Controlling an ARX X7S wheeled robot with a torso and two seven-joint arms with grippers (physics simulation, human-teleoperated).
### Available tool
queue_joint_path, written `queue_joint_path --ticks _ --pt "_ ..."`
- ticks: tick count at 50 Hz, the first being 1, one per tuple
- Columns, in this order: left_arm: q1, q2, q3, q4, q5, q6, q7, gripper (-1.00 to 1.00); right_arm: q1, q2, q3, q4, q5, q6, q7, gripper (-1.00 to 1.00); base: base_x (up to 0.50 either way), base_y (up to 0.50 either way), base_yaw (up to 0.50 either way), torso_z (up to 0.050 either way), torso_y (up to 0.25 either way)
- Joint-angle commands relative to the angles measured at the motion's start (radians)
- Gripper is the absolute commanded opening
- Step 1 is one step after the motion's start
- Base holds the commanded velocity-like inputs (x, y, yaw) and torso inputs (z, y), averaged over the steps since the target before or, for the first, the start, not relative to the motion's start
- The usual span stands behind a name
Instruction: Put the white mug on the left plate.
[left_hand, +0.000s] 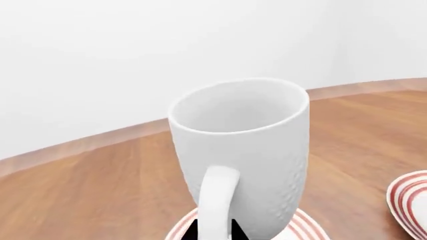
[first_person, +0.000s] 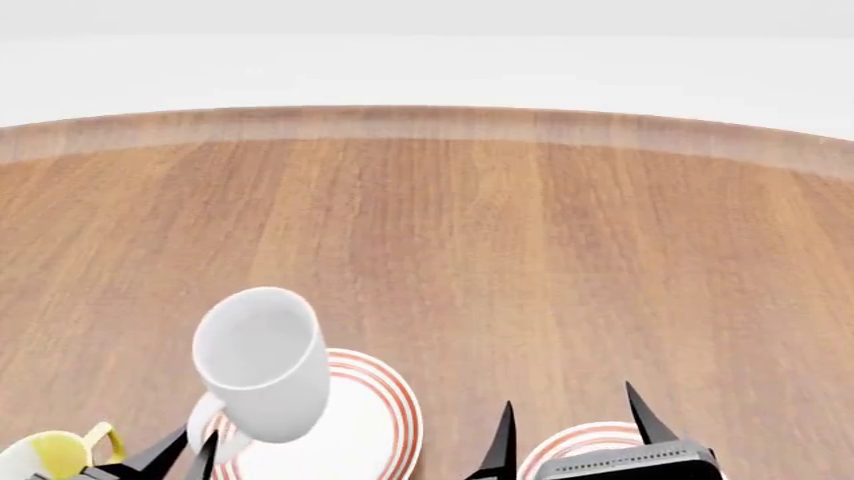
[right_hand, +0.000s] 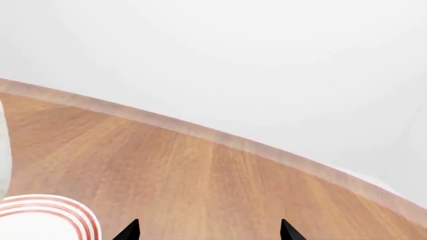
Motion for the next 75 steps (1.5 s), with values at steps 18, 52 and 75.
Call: queue_joint_path --ticks 18,52,75 --pt "-0.031 0.085 -0.004 -0.066 0.001 0.021 -0.049 -1.0 -0.007 0.004 0.002 0.019 0.011 -0.023 0.004 1.0 0.0 0.0 0.0 0.0 0.001" --pt "-0.154 0.215 0.03 -0.404 0.099 0.073 -0.096 -1.0 -0.015 0.011 0.006 0.023 0.024 -0.039 0.01 1.0 0.0 0.0 0.0 0.0 0.0" --pt "-0.271 0.329 0.026 -0.826 0.101 0.266 -0.032 -1.0 -0.017 0.015 0.005 0.018 0.03 -0.041 0.015 1.0 0.0 0.0 0.0 0.0 0.0"
